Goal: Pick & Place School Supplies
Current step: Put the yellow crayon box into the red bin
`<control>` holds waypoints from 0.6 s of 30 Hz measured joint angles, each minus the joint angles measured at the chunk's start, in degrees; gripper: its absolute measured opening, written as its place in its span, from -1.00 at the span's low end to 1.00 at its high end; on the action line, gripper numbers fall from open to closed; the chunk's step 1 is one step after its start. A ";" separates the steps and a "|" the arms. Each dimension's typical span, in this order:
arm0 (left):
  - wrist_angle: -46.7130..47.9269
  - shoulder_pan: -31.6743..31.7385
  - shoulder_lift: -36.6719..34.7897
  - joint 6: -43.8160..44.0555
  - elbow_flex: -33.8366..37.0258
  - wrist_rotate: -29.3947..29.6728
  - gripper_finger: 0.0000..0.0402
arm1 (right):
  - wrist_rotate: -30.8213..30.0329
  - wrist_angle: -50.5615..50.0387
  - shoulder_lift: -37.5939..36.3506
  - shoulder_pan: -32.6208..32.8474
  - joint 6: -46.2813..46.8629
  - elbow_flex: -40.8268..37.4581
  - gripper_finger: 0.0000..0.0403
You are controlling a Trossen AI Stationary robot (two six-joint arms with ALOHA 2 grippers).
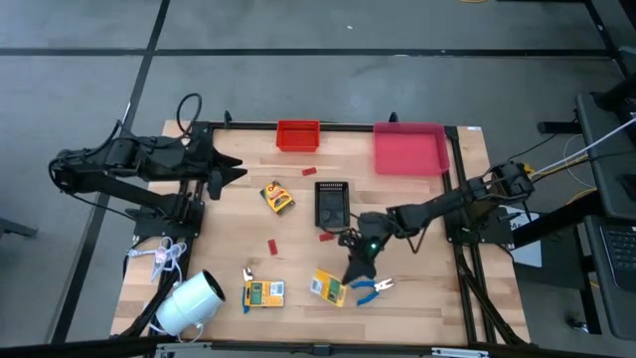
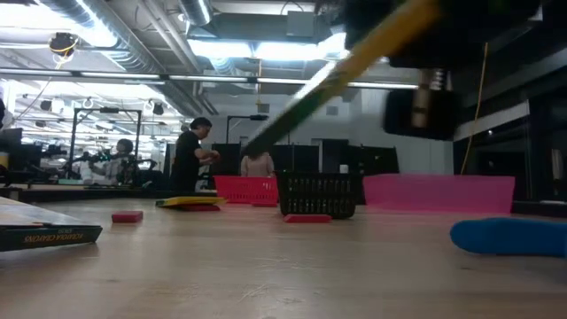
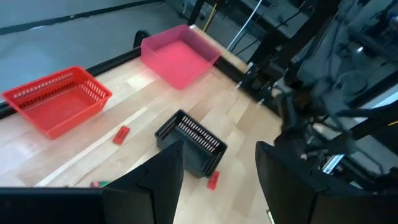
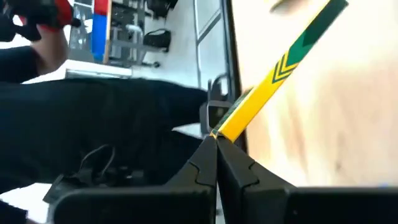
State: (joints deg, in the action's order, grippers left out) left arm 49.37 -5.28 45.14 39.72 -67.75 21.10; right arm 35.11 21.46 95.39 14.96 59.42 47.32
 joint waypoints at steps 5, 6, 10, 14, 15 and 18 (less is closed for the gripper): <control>4.64 0.00 2.07 0.83 0.02 0.28 -0.08 | -1.87 -8.59 0.00 -5.81 -8.29 4.73 -1.00; 5.57 0.00 2.65 1.21 0.02 0.28 -0.08 | -2.52 -9.17 0.00 -7.27 -9.41 5.21 -1.00; 6.65 -1.48 4.46 1.73 0.02 0.87 -0.10 | -3.54 -9.49 -0.15 -12.66 -11.66 6.03 -1.00; 6.65 -5.13 5.50 3.13 0.02 4.65 -0.12 | -6.33 -9.38 -1.49 -15.70 -13.03 6.04 -1.00; 6.71 -6.19 5.59 3.76 0.02 6.08 -0.13 | -7.60 -8.88 -1.86 -16.29 -13.20 6.04 -1.00; 8.42 -9.66 5.64 6.92 0.04 12.27 -0.13 | -11.57 -5.82 -3.05 -18.35 -12.76 6.04 -1.00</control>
State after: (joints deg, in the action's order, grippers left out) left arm 57.79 -14.94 50.78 46.65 -67.70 33.38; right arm 23.54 15.64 92.34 -3.39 46.66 53.36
